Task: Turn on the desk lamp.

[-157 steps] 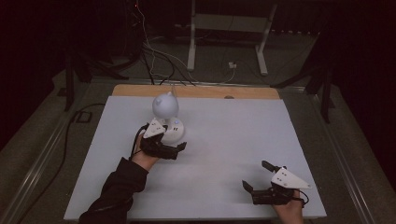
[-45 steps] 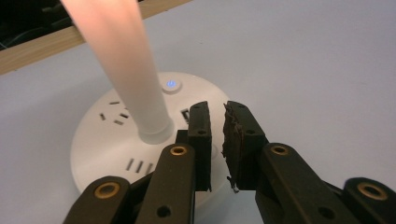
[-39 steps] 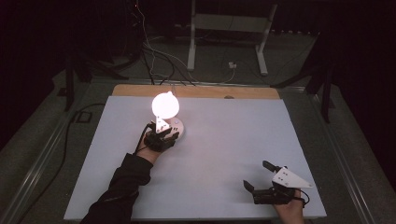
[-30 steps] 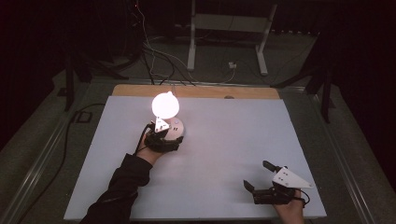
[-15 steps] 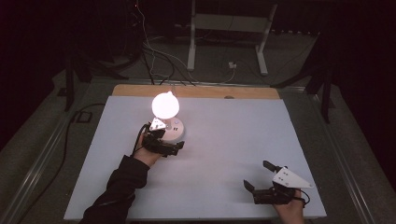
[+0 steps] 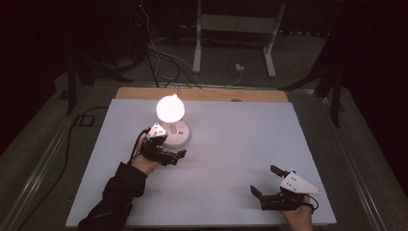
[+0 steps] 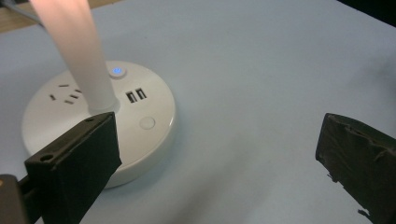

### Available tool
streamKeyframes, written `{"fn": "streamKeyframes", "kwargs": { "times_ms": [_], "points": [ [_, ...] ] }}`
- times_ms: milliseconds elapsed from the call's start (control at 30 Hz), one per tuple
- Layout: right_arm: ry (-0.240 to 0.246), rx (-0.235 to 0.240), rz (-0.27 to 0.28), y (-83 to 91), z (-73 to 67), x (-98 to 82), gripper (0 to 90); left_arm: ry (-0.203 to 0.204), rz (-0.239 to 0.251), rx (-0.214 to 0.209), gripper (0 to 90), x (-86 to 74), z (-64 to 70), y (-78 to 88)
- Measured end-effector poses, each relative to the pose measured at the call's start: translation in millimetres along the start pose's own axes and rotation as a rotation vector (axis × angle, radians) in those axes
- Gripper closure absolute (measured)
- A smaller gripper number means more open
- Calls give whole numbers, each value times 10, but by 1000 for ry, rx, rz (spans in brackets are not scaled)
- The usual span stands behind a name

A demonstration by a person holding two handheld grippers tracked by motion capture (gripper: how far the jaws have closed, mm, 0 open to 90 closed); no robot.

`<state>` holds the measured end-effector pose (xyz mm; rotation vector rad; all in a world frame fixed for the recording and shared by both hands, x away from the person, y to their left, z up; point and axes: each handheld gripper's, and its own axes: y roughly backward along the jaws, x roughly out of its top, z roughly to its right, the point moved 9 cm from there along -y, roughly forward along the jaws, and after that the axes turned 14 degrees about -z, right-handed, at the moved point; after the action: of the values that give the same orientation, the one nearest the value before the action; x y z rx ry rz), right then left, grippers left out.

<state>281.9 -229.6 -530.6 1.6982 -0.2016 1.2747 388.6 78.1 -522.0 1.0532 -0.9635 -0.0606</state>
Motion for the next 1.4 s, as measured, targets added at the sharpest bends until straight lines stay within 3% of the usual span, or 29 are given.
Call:
{"fn": "streamKeyframes", "kwargs": {
  "times_ms": [267,800,1400],
  "points": [
    [1,-1,-1,0,0,-1,0,-13,-9,2,4,-120,-1,169],
    [2,-4,-4,-4,-5,-1,0,-33,9,-39,4,-366,108,485],
    [8,-7,-8,-8,-5,-3,0,3,1,-19,4,-789,-41,658]
  ]
}}
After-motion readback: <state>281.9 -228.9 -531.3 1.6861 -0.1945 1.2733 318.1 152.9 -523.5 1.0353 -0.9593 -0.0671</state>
